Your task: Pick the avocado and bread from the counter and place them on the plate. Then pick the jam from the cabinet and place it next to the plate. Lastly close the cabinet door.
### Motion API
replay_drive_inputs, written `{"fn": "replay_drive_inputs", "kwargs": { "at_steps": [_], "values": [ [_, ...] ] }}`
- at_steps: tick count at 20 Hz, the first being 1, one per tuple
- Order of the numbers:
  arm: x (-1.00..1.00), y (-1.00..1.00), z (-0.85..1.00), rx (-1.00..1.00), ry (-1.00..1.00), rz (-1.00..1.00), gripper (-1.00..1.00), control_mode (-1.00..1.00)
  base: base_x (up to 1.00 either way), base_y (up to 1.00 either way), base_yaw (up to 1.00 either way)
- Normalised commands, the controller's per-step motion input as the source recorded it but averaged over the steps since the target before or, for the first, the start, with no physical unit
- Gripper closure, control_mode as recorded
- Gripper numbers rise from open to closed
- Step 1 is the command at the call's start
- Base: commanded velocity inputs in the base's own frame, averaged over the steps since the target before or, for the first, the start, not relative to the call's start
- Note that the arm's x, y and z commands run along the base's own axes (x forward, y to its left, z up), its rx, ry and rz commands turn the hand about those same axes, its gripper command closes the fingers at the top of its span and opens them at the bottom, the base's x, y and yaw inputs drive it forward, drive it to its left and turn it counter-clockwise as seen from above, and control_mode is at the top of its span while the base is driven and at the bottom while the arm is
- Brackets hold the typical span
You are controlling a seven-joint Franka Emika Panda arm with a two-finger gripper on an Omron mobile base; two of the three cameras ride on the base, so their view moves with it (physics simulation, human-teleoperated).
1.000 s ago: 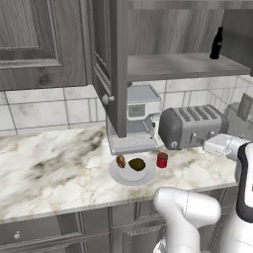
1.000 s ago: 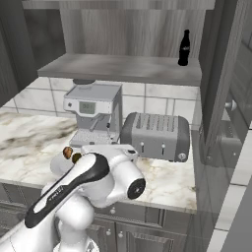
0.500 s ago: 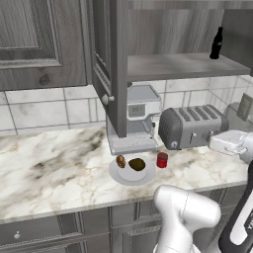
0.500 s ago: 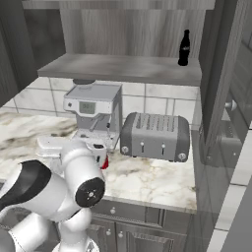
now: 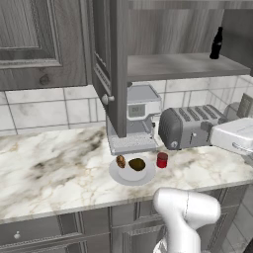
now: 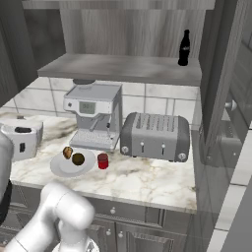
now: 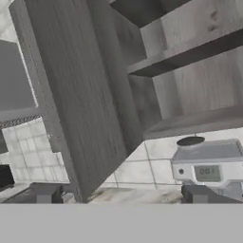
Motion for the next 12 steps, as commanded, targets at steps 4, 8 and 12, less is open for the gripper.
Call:
{"fn": "replay_drive_inputs", "kwargs": {
  "at_steps": [4,8,12],
  "values": [
    [-1.0,0.64,0.62,-0.05,-0.14,-0.02,-1.0,-1.0,0.0,0.0,0.0],
    [-1.0,0.42,0.08,-0.07,-0.24,0.0,-1.0,-1.0,0.0,0.0,0.0],
    [-0.9,0.23,0.0,-0.02,-0.19,-0.05,-1.0,-1.0,0.0,0.0,0.0]
  ]
}}
